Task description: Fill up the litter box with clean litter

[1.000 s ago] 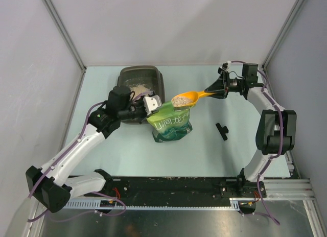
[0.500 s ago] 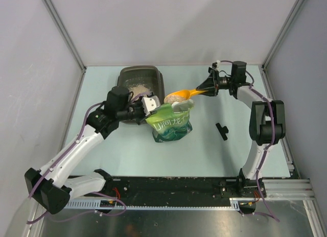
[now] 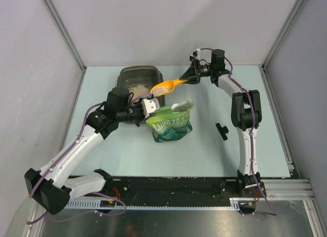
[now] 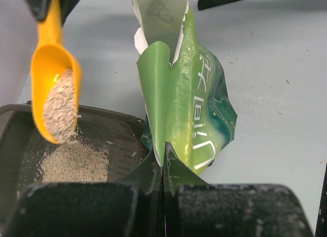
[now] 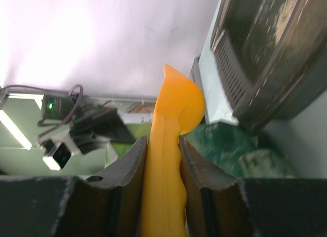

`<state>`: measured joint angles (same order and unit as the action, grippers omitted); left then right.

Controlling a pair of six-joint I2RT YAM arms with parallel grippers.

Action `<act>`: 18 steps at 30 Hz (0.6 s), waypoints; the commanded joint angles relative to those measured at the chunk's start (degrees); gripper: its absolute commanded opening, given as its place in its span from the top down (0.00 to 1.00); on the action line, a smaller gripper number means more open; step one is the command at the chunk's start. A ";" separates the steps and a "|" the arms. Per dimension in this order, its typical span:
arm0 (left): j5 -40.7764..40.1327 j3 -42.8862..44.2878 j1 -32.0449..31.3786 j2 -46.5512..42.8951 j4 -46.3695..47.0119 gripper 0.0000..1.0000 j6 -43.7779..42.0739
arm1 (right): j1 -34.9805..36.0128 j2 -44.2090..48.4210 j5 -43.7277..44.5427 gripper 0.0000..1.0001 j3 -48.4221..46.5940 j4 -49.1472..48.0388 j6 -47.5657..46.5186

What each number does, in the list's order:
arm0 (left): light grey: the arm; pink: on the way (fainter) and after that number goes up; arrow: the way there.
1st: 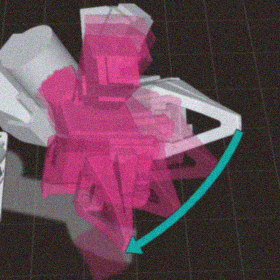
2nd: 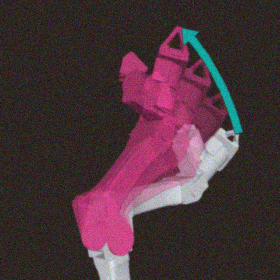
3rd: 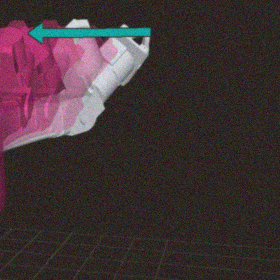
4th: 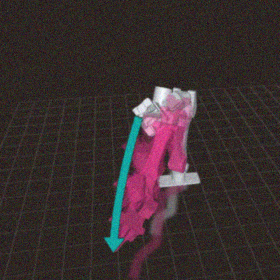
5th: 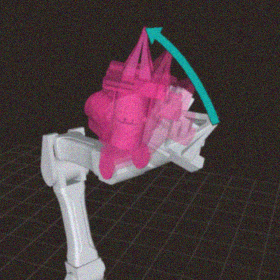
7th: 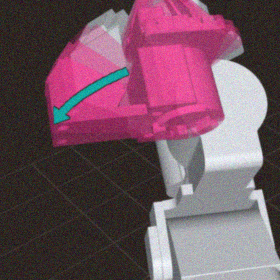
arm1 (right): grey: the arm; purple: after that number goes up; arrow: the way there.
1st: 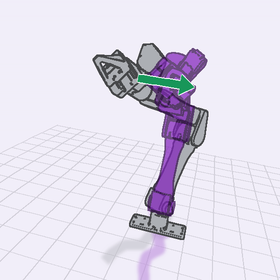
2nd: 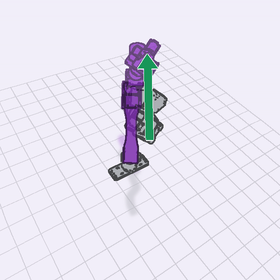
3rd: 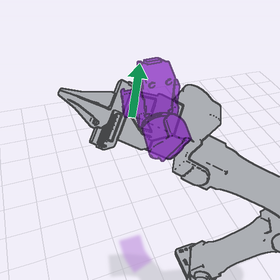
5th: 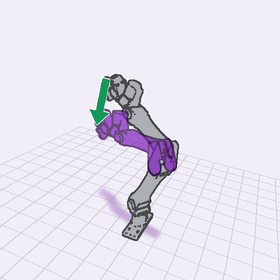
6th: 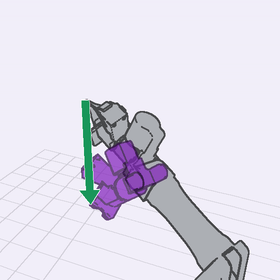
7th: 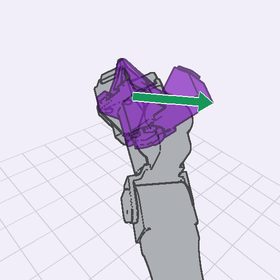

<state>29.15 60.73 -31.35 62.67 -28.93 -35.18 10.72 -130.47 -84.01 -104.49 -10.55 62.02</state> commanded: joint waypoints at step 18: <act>3.55 -2.02 0.94 -1.33 -7.28 1.00 -0.50 | 11.69 -20.52 34.06 1.00 -45.63 23.47 -33.17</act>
<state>30.76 60.34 -30.83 62.61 -31.88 -35.97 23.42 -153.45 -60.71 -145.34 14.26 38.17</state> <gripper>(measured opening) 0.004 0.313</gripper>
